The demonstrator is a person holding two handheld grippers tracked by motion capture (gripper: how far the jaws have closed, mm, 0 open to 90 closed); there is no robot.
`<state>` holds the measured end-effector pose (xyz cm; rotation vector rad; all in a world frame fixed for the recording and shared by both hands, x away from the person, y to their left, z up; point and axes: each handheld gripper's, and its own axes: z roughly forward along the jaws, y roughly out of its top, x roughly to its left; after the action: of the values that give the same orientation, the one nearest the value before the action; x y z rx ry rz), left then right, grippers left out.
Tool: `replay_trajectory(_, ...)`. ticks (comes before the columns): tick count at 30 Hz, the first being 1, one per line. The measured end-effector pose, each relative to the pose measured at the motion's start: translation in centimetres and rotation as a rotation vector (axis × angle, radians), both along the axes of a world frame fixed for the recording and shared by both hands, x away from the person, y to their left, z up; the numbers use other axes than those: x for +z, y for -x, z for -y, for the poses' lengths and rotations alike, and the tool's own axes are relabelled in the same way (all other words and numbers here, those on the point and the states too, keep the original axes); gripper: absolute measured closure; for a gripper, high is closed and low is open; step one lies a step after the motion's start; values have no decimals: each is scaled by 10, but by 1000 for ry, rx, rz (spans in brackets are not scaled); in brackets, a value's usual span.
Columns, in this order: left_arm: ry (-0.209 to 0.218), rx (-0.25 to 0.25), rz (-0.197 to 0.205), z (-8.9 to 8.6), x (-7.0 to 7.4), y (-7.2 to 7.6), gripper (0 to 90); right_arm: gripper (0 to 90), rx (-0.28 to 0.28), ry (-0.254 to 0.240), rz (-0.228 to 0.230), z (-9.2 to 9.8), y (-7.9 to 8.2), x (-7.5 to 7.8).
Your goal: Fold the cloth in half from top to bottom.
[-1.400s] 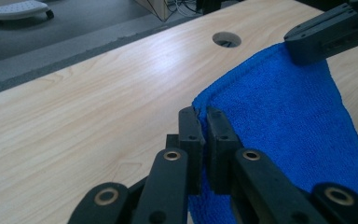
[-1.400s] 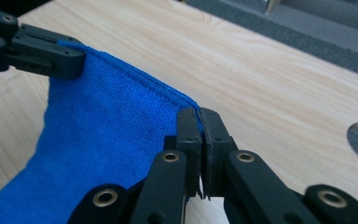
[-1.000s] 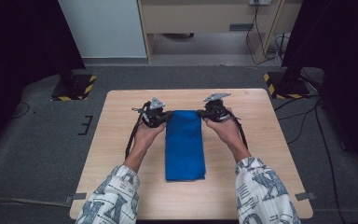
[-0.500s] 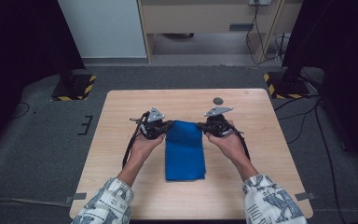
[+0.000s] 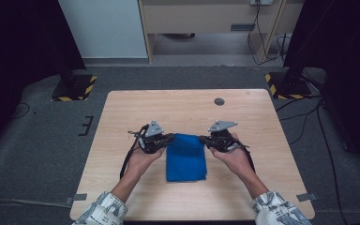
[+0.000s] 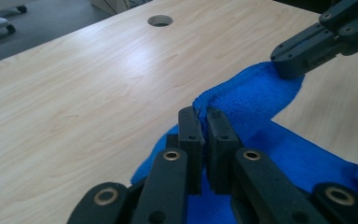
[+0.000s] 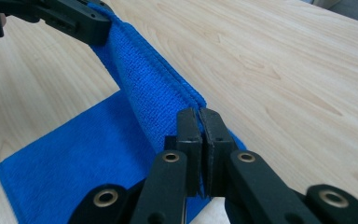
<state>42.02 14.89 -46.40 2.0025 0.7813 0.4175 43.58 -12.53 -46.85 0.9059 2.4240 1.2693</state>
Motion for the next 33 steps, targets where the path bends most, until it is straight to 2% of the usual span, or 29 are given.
replay_trajectory(13,-13,-45,-24,0,-15,31,859,878,34,9,-6,6,29,-14)
replay_trajectory(16,-10,-52,-38,0,-19,35,858,877,36,11,-11,6,33,-16)
replay_trajectory(20,-6,-64,-36,0,-20,42,857,877,31,7,-6,9,34,-16)
replay_trajectory(24,-3,-68,-44,-1,-22,45,856,876,56,35,-2,6,39,-18)
replay_trajectory(26,11,-67,-54,-3,-24,46,855,874,57,27,-9,7,42,-20)
replay_trajectory(28,4,-71,-58,-4,-26,47,854,874,61,30,-7,7,44,-21)
replay_trajectory(33,19,-79,-65,-4,-29,49,851,872,60,26,-4,9,47,-20)
